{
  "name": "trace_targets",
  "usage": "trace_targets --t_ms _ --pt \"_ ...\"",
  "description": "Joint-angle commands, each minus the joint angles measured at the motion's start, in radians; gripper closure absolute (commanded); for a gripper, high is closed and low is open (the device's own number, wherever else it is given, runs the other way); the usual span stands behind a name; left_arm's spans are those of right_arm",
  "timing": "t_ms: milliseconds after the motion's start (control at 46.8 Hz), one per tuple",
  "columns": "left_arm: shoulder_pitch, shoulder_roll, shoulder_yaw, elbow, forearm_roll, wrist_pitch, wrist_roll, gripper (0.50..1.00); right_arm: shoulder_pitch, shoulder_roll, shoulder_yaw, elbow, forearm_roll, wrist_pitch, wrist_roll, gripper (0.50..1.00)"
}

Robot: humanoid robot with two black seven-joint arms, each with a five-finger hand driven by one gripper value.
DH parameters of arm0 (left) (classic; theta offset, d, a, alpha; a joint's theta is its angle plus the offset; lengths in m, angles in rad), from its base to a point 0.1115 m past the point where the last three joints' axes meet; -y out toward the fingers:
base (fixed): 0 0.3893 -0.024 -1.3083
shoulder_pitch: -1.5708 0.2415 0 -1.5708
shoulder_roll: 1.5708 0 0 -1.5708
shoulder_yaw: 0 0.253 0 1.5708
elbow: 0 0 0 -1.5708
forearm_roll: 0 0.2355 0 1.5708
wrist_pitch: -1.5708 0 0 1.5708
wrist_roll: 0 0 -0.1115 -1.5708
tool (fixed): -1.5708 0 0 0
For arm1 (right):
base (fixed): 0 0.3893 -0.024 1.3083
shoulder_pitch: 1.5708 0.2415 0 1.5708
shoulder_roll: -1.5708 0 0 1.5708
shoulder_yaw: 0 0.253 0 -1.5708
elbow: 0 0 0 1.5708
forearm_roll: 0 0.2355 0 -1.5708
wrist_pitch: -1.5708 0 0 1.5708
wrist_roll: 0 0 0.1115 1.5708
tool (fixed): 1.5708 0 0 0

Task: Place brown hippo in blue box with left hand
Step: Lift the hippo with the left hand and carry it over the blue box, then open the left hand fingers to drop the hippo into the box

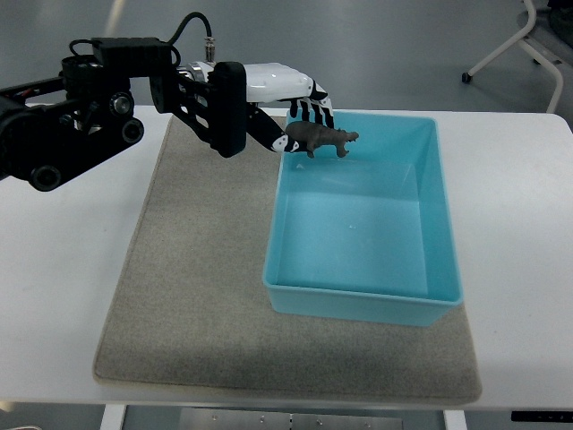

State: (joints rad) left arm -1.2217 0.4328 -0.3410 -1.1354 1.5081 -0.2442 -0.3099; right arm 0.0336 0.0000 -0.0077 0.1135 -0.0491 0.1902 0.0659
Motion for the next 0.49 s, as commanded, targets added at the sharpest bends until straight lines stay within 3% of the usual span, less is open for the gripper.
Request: trace_targets --t_ms 0,470 --pt "0.005 -0.011 0.000 -0.003 0.001 -0.003 -0.002 0.971 0.000 0.000 0.000 0.000 0.000 0.000 0.000 0.564" --pt "0.080 -0.069 0.011 0.019 0.003 -0.004 0.000 0.960 0.000 0.000 0.000 0.000 0.000 0.000 0.000 0.564"
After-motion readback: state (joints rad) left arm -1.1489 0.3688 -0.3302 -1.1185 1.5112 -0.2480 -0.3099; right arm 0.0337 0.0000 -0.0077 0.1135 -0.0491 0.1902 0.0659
